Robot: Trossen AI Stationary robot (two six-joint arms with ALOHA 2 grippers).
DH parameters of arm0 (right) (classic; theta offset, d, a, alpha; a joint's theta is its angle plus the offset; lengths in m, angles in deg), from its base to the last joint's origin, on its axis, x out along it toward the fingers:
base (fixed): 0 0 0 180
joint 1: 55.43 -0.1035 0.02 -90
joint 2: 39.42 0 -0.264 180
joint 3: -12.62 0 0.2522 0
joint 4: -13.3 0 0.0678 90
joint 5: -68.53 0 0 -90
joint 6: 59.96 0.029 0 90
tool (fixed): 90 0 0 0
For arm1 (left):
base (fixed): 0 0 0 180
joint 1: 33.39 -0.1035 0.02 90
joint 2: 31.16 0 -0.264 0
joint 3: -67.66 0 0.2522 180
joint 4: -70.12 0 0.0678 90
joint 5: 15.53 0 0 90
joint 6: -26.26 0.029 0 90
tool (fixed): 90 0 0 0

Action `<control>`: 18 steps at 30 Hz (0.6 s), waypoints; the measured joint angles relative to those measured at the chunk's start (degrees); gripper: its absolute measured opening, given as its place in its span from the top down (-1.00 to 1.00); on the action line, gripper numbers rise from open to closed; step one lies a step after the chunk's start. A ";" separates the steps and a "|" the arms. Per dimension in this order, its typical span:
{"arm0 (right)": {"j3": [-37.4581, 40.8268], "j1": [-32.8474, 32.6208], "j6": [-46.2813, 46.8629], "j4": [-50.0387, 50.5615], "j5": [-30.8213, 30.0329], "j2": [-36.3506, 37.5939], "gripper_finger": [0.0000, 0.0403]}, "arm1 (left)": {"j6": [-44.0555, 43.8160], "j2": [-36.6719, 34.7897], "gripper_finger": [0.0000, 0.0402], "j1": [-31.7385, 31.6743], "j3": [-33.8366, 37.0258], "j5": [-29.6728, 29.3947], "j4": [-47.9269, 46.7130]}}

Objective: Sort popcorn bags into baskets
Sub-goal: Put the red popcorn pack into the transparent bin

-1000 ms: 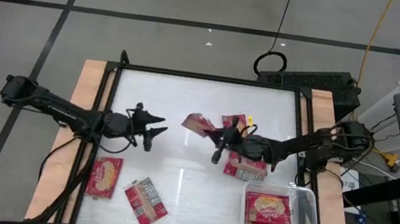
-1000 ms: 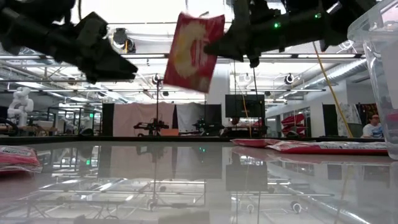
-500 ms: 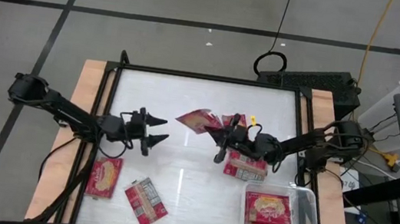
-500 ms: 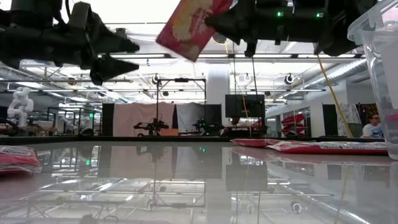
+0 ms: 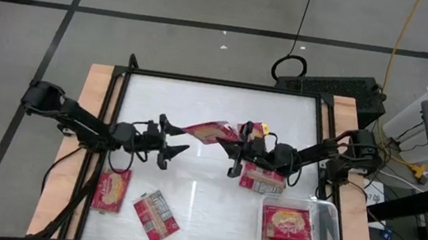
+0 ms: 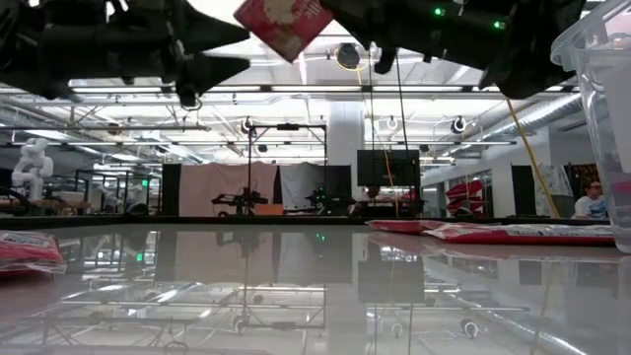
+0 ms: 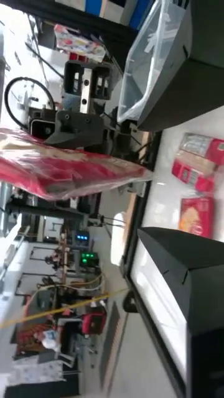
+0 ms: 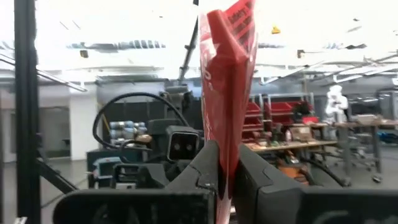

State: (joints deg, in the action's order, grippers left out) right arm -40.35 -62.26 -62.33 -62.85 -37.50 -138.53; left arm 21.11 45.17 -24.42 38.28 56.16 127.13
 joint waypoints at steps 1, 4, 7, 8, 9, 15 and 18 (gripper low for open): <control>-0.42 0.00 -0.24 0.10 0.28 -0.09 0.96 | 0.83 0.24 -0.31 0.00 -0.63 0.47 -0.15; -0.92 0.00 -0.86 0.13 0.74 -0.15 0.96 | 2.08 0.75 -0.28 0.00 -2.62 2.07 -0.03; -1.39 0.00 -0.43 0.06 2.94 -0.10 0.96 | 2.76 0.76 -0.28 0.00 -3.55 2.08 -0.14; -1.66 0.00 -0.43 0.16 3.15 -0.13 0.96 | 3.44 0.75 -0.28 0.00 -3.64 2.18 -0.03; -1.83 0.00 -0.43 0.14 3.45 -0.13 0.96 | 4.28 0.74 -0.26 0.00 -3.75 2.27 0.01; -1.99 0.10 -0.32 0.81 4.32 -0.11 0.96 | 6.33 0.75 0.03 -0.46 -4.89 4.92 0.19; -2.08 0.24 0.08 1.87 4.34 -0.11 0.95 | 6.81 0.75 0.32 -0.64 -5.47 5.33 0.23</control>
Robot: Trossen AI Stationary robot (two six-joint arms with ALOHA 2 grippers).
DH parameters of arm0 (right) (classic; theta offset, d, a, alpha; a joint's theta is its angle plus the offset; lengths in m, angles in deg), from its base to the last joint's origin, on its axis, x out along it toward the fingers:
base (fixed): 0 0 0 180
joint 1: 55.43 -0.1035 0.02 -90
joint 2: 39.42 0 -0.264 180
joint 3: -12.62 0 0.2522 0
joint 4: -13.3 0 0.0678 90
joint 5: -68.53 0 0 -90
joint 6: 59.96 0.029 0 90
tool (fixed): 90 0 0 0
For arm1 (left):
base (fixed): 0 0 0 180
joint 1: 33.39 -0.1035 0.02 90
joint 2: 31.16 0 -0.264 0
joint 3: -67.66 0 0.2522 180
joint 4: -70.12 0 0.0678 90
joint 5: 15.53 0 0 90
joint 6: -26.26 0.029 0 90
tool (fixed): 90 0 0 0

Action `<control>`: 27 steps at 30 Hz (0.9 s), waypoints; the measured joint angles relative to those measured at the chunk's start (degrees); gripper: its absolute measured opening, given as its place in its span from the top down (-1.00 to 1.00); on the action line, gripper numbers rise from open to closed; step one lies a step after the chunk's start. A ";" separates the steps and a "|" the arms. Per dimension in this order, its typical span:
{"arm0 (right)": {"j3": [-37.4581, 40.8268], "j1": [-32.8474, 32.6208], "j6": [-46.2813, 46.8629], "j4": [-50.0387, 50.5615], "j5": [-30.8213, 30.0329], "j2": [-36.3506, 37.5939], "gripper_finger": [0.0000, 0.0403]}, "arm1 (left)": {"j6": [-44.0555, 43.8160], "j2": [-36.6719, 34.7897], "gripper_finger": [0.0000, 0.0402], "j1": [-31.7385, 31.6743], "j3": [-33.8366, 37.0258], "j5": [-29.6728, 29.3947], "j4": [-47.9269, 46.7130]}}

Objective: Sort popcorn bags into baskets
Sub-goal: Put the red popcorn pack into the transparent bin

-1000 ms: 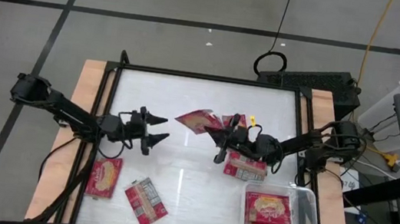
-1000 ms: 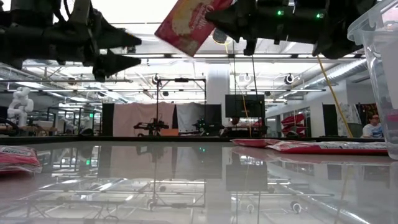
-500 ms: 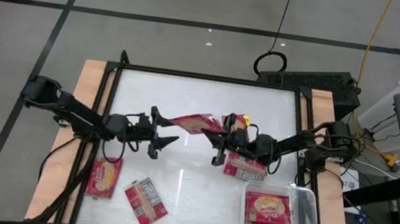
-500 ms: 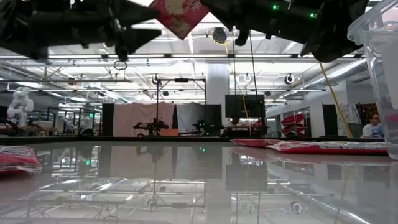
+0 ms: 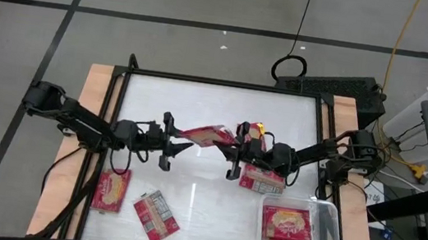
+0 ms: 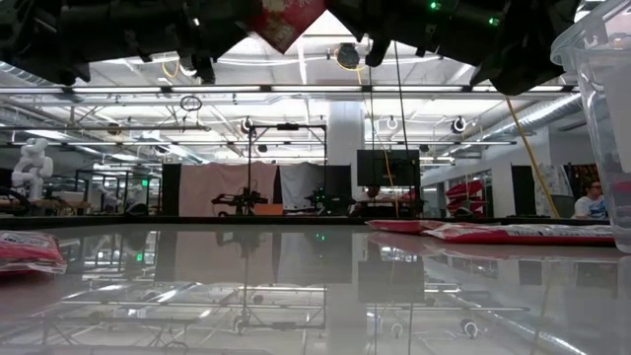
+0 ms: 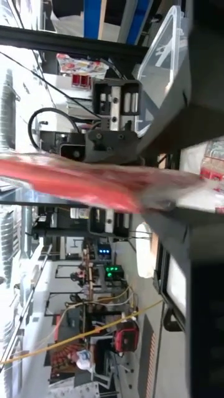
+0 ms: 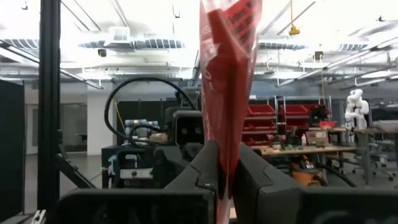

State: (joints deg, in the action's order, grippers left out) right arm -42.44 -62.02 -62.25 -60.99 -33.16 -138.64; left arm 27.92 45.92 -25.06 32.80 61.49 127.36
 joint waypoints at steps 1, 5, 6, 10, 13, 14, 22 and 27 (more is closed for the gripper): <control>0.00 0.04 0.21 0.25 0.01 0.00 0.95 | 0.07 0.00 0.44 -0.02 0.00 -0.02 0.02; 0.00 0.04 0.84 0.81 -0.62 0.00 0.88 | 0.73 0.00 0.89 -0.28 0.00 0.25 -0.45; 0.00 0.04 1.36 1.05 -1.27 0.15 0.86 | 0.68 -0.02 0.92 -0.30 0.00 0.30 -0.50; 0.00 -0.27 2.97 7.47 -4.15 2.40 0.76 | 0.20 -0.45 0.87 -0.33 0.00 -0.06 -1.36; 0.00 -1.05 5.66 17.95 -7.41 6.49 0.66 | 0.18 -2.01 0.87 -0.41 0.00 -0.19 -3.91; 0.00 -1.39 6.81 22.12 -8.51 8.20 0.62 | 0.17 -2.80 0.90 -0.43 0.00 -0.52 -5.49; -1.58 -2.56 21.02 60.22 -12.52 24.32 0.40 | -4.10 -7.19 0.90 -2.69 0.00 -0.83 -17.05; -7.75 -3.02 26.57 80.23 -12.49 28.72 0.37 | -7.03 -6.95 0.95 -3.56 0.00 0.81 -24.49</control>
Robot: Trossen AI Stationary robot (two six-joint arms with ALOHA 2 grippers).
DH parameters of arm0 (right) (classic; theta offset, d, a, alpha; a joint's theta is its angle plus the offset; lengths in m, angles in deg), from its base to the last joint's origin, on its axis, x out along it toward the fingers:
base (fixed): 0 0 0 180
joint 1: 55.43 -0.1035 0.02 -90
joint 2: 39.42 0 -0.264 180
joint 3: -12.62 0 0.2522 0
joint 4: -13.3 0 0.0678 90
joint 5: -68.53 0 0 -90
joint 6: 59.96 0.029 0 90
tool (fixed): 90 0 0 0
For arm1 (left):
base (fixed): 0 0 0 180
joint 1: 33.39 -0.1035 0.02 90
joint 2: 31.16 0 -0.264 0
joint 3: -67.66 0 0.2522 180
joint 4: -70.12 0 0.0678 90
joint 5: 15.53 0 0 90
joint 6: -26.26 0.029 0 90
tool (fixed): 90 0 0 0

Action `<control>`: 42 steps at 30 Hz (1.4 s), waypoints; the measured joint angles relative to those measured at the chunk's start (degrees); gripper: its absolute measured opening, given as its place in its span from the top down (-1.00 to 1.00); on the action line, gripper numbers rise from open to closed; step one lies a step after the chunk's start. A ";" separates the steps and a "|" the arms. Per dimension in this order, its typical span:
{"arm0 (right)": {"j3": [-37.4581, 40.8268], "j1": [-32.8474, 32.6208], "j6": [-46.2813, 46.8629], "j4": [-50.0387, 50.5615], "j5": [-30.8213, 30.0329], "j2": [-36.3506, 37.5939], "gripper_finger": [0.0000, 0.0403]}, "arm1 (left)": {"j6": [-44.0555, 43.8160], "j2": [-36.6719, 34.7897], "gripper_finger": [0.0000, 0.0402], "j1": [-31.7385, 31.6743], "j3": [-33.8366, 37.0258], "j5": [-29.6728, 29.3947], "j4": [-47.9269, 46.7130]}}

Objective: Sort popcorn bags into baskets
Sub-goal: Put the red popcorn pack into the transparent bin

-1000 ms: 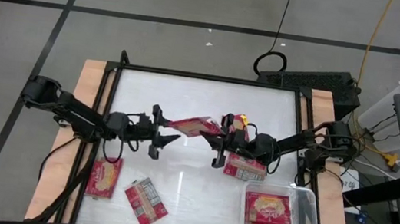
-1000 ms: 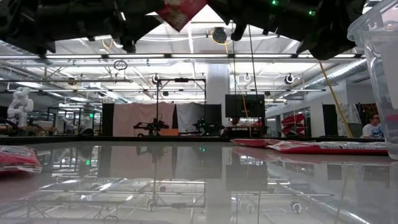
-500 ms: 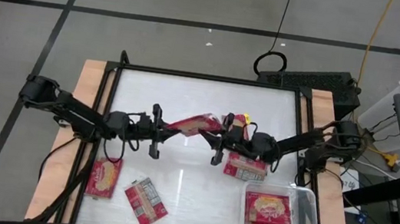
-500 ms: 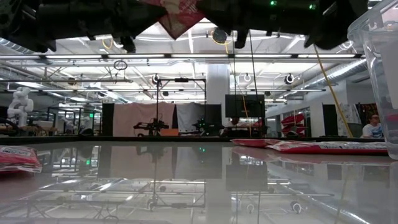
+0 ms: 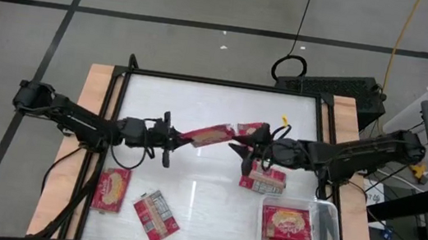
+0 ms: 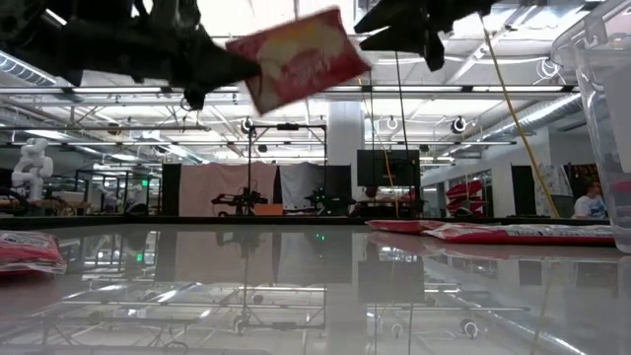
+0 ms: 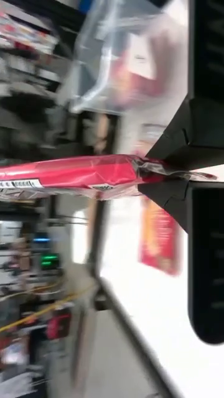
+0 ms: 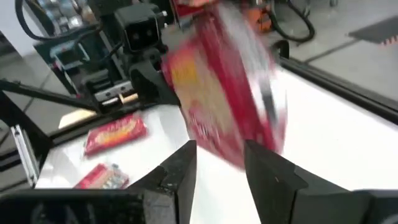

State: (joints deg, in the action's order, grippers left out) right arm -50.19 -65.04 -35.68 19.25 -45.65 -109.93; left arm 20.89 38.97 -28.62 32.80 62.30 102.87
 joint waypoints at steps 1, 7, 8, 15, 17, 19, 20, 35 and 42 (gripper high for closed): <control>-1.50 -0.22 0.15 2.66 0.03 0.02 0.37 | -0.65 0.02 0.95 0.02 0.00 0.08 -2.15; -15.02 -0.16 0.61 21.80 1.83 -4.48 0.37 | -3.42 0.09 0.90 0.16 0.00 0.22 -10.32; -18.20 -0.02 0.59 25.79 1.99 -6.04 0.37 | -3.80 0.09 0.89 0.17 0.00 0.22 -11.17; -40.09 3.10 -4.10 48.02 12.28 -19.69 0.37 | -4.89 0.09 0.95 0.24 0.02 0.37 -14.25; -45.52 4.13 -7.49 50.95 15.08 -23.65 0.37 | -4.99 0.09 0.94 0.22 0.02 0.67 -14.54; -50.38 5.13 -10.79 53.67 16.71 -27.15 0.37 | -5.37 0.09 0.91 0.22 0.02 1.64 -15.18; -52.52 5.51 -12.37 55.13 17.18 -28.71 0.37 | -5.55 0.30 0.90 0.24 0.02 2.16 -15.38; -62.21 9.50 -26.26 65.37 24.70 -43.27 0.37 | -8.68 6.46 0.91 1.75 0.04 3.16 -14.67; -60.41 11.12 -26.49 63.16 28.56 -43.97 0.37 | -6.72 8.02 0.91 1.71 0.04 3.10 -11.01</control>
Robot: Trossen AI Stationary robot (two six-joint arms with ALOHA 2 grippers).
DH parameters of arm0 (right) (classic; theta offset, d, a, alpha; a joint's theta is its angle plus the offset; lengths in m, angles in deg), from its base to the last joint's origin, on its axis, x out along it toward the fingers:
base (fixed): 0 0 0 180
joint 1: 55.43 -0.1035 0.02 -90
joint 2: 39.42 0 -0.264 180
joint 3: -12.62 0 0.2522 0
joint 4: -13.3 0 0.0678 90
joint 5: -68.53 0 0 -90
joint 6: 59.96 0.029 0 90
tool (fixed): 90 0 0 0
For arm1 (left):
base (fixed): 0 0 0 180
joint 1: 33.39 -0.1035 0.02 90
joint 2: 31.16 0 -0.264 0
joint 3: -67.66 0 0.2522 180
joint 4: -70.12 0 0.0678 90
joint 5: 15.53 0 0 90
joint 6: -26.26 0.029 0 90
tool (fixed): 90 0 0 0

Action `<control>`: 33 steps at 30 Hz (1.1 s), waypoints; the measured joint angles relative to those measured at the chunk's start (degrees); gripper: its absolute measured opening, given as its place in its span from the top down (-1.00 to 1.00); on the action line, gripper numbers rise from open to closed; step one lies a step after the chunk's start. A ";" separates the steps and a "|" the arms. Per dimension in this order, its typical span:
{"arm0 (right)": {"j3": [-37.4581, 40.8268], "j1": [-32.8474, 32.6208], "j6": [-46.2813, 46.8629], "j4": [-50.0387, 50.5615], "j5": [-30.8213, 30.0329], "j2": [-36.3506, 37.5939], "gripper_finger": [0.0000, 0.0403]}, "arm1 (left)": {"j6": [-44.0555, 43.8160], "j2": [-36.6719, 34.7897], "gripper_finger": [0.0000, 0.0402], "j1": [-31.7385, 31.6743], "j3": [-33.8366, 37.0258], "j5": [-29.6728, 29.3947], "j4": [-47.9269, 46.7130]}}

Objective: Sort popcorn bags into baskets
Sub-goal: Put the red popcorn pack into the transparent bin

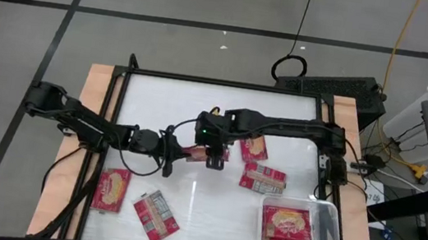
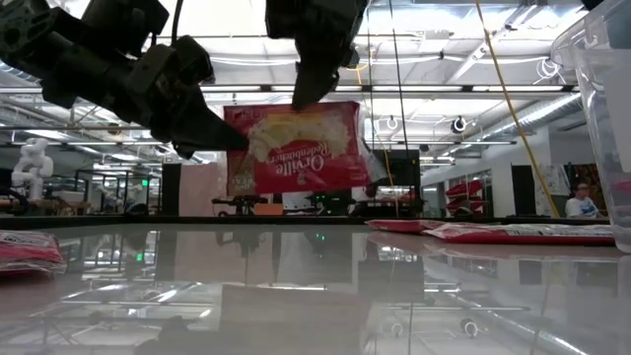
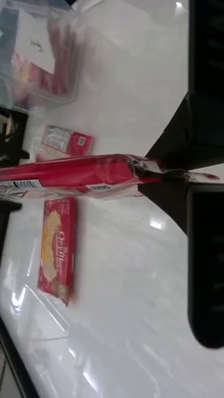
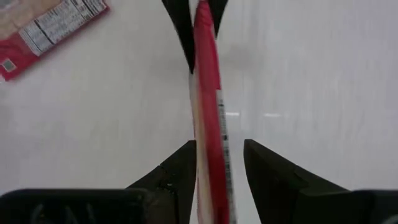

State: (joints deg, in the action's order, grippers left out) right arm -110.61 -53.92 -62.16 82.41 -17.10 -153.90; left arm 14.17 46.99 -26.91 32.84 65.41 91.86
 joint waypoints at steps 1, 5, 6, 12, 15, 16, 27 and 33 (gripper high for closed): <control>0.64 0.26 0.26 -0.40 0.41 0.00 0.37 | 0.46 0.00 0.90 0.02 0.00 0.00 0.18; 3.98 0.67 1.10 -1.71 1.76 0.01 0.37 | 0.89 0.00 0.92 -0.04 0.00 -0.20 0.72; 4.78 0.73 1.14 -1.89 2.00 0.00 0.37 | 0.88 0.00 0.93 -0.02 0.00 -0.17 0.75; 8.32 0.71 1.73 -1.93 1.87 0.00 0.57 | 0.39 0.00 0.89 -0.02 0.00 -0.13 0.76; 8.61 0.51 1.61 -1.94 1.96 0.00 0.76 | 0.38 0.00 0.88 -0.02 0.00 -0.15 0.84; 8.61 0.34 1.43 -1.94 1.96 0.00 0.82 | 0.38 0.00 0.87 -0.02 0.00 -0.13 0.96; 8.65 -0.01 1.45 2.18 4.80 2.43 0.91 | 0.56 -0.10 0.26 2.59 -0.01 -0.10 6.28; 8.67 -2.11 5.24 8.67 6.58 7.53 0.96 | -0.97 -0.70 -0.13 3.44 -0.07 -0.01 6.23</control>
State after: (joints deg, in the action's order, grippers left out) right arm -101.93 -56.03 -56.93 91.08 -10.51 -146.37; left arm 13.20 46.29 -23.48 32.78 65.40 98.09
